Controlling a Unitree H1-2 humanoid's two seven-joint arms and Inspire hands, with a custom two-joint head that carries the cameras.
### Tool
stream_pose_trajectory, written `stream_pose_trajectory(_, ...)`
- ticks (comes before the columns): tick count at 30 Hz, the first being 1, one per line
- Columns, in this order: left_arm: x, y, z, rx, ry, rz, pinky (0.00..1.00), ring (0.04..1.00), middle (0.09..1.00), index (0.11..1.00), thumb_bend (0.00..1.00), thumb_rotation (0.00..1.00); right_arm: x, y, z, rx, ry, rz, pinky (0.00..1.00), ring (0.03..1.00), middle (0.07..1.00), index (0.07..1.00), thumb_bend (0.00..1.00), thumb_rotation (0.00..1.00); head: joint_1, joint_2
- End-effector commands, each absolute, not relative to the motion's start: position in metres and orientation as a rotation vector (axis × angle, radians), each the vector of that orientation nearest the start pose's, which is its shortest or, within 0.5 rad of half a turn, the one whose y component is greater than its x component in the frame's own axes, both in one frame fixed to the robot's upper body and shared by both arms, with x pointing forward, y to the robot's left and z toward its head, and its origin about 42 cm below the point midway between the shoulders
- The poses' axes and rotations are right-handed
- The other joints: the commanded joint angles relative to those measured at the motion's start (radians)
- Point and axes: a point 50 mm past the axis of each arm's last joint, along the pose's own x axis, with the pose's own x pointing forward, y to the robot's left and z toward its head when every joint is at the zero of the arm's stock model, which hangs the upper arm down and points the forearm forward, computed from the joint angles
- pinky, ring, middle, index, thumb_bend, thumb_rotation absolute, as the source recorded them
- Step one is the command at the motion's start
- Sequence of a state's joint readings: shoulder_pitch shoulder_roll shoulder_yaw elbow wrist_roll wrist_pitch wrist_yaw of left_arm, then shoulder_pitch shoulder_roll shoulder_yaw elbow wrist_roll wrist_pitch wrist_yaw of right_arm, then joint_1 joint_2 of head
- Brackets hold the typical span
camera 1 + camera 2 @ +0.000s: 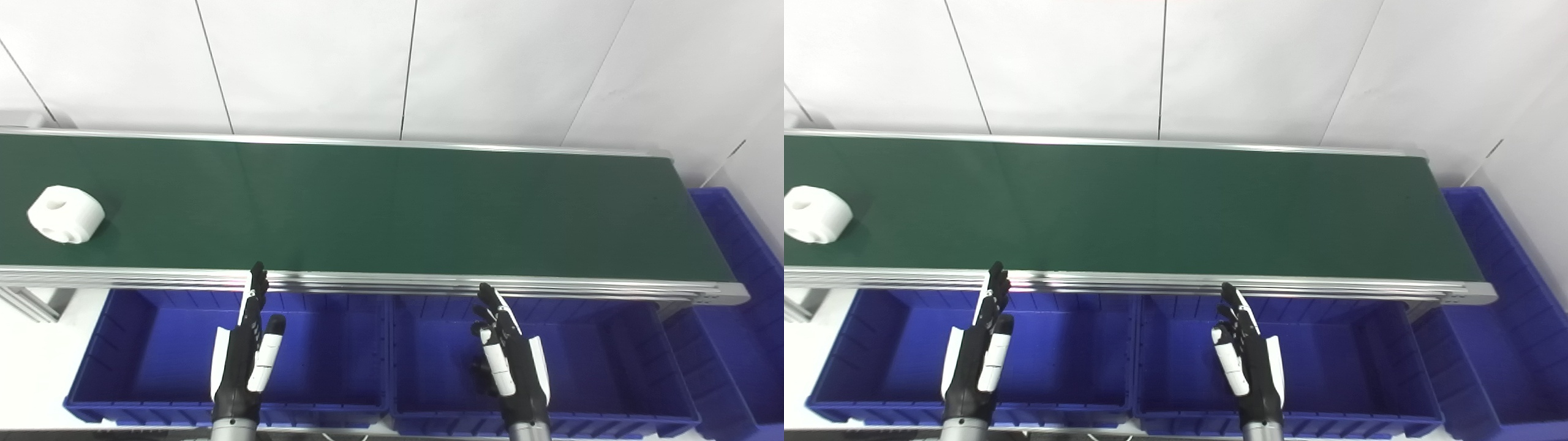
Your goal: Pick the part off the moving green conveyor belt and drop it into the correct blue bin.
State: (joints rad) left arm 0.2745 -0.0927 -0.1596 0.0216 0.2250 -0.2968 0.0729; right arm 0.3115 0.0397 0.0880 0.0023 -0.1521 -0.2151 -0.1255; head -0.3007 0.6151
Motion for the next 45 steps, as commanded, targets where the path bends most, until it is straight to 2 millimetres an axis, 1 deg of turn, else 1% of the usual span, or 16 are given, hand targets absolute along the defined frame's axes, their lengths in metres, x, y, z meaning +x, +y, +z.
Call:
stream_pose_trajectory(1,0.194,0.146,0.066,0.086,-0.096,-0.046,1.00,0.999,1.000,1.000,0.54,1.00,0.179,-0.191,0.053,-0.095,-0.006,-0.087,0.83,0.878,0.916,0.910,0.86,0.95,0.000,-0.004)
stream_pose_trajectory(9,0.194,0.144,0.065,0.080,-0.095,-0.051,1.00,0.996,1.000,1.000,0.54,0.99,0.179,-0.193,0.052,-0.088,-0.005,-0.083,0.84,0.883,0.918,0.915,0.89,0.96,0.008,-0.006)
stream_pose_trajectory(11,0.194,0.144,0.065,0.083,-0.093,-0.051,1.00,0.996,1.000,1.000,0.55,0.99,0.180,-0.193,0.052,-0.086,-0.008,-0.082,0.83,0.882,0.919,0.914,0.88,0.96,0.013,-0.012)
stream_pose_trajectory(12,0.194,0.144,0.065,0.083,-0.092,-0.051,1.00,0.998,1.000,1.000,0.56,0.99,0.180,-0.193,0.051,-0.086,-0.010,-0.081,0.83,0.881,0.919,0.914,0.87,0.96,0.014,-0.022)
stream_pose_trajectory(15,0.194,0.145,0.064,0.087,-0.091,-0.050,1.00,1.000,1.000,1.000,0.58,1.00,0.179,-0.192,0.051,-0.081,-0.016,-0.080,0.82,0.877,0.919,0.911,0.87,0.96,0.015,-0.026)
stream_pose_trajectory(17,0.194,0.145,0.063,0.088,-0.092,-0.047,1.00,0.996,1.000,1.000,0.55,1.00,0.179,-0.192,0.051,-0.083,-0.017,-0.082,0.81,0.873,0.915,0.908,0.86,0.96,0.016,-0.029)
stream_pose_trajectory(19,0.194,0.144,0.062,0.084,-0.094,-0.046,1.00,0.994,1.000,1.000,0.54,1.00,0.179,-0.193,0.050,-0.085,-0.018,-0.083,0.81,0.870,0.913,0.907,0.85,0.96,0.019,-0.031)
stream_pose_trajectory(23,0.194,0.141,0.061,0.080,-0.096,-0.044,1.00,0.992,1.000,1.000,0.53,1.00,0.178,-0.195,0.048,-0.081,-0.015,-0.082,0.81,0.873,0.916,0.909,0.86,0.96,0.028,-0.033)
stream_pose_trajectory(28,0.194,0.140,0.061,0.080,-0.087,-0.041,1.00,0.991,1.000,1.000,0.56,0.99,0.178,-0.197,0.047,-0.076,-0.016,-0.079,0.81,0.881,0.921,0.912,0.86,0.96,0.037,-0.037)
stream_pose_trajectory(30,0.194,0.140,0.061,0.079,-0.087,-0.043,1.00,0.992,1.000,1.000,0.54,0.99,0.178,-0.198,0.046,-0.083,-0.018,-0.077,0.80,0.877,0.921,0.914,0.86,0.97,0.038,-0.037)
stream_pose_trajectory(35,0.193,0.140,0.061,0.080,-0.086,-0.044,1.00,0.997,1.000,1.000,0.54,0.99,0.177,-0.199,0.046,-0.085,-0.014,-0.078,0.81,0.878,0.923,0.912,0.87,0.97,0.038,-0.036)
stream_pose_trajectory(38,0.193,0.139,0.060,0.078,-0.086,-0.044,1.00,0.998,1.000,1.000,0.54,0.99,0.177,-0.199,0.044,-0.084,-0.013,-0.078,0.81,0.881,0.924,0.910,0.87,0.96,0.048,-0.048)
stream_pose_trajectory(42,0.192,0.138,0.059,0.087,-0.086,-0.043,1.00,0.998,1.000,1.000,0.55,1.00,0.176,-0.200,0.043,-0.078,-0.008,-0.081,0.82,0.882,0.926,0.911,0.87,0.96,0.064,-0.044)
stream_pose_trajectory(44,0.192,0.137,0.059,0.084,-0.084,-0.045,1.00,0.998,1.000,1.000,0.54,0.99,0.175,-0.201,0.043,-0.080,-0.004,-0.077,0.83,0.884,0.928,0.915,0.87,0.96,0.076,-0.046)
stream_pose_trajectory(45,0.191,0.135,0.058,0.083,-0.080,-0.043,1.00,0.997,1.000,1.000,0.54,0.99,0.174,-0.203,0.043,-0.078,-0.002,-0.076,0.83,0.884,0.929,0.915,0.87,0.97,0.095,-0.053)
